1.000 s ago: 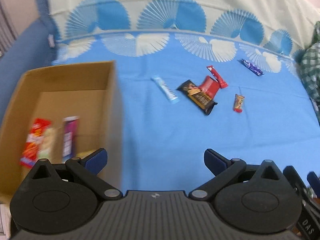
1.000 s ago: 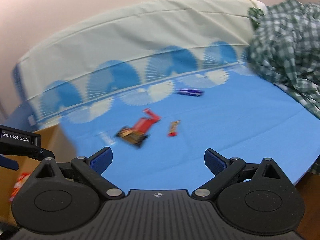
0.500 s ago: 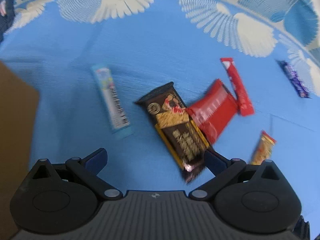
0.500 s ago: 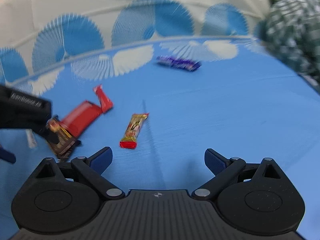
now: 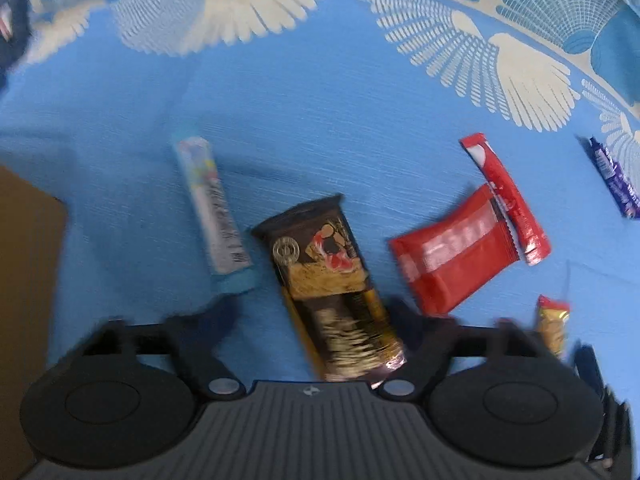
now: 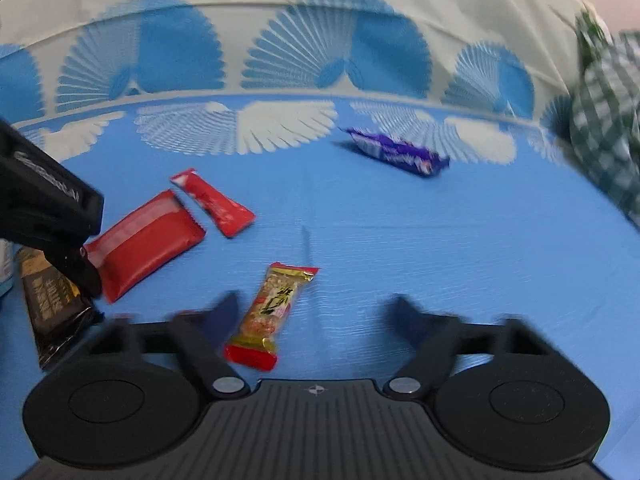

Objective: Organize snacks
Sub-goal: 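Grasp the dark cracker pack with the left tool while the right tool grasps the yellow candy, then carry the dark cracker pack and yellow candy over the box with both tools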

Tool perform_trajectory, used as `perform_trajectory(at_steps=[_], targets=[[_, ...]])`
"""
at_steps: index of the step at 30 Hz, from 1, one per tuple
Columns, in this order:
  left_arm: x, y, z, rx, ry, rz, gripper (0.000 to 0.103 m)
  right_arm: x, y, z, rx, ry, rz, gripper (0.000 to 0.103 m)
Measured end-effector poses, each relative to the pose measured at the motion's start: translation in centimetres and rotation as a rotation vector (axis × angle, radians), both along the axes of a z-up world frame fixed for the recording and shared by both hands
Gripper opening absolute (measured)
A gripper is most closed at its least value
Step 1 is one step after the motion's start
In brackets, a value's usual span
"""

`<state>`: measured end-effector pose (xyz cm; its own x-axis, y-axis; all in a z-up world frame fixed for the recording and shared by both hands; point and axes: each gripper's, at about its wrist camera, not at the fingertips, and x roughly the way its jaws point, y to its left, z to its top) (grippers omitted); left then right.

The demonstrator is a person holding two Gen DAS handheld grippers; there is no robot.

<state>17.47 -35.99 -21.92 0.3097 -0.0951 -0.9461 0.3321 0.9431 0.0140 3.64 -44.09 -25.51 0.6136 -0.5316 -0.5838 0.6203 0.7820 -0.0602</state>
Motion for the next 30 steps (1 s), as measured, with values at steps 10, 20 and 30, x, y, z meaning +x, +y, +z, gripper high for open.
perform_trajectory(at_steps=[10,20,30], targets=[[-5.2,7.2,2.8,-0.038,0.064,-0.073,0.043,-5.0,3.7,2.7,0.142,0.004,-0.034,0.022],[-12.5,16.2,12.3,-0.133,-0.01,-0.176,0.043,-12.7,10.7,11.5,0.197,-0.161,-0.063,0.022],[-19.6,30.4,20.9,-0.123,-0.181,-0.191,0.043,-19.2,25.4,20.0,0.207,-0.234,0.161,0.022]])
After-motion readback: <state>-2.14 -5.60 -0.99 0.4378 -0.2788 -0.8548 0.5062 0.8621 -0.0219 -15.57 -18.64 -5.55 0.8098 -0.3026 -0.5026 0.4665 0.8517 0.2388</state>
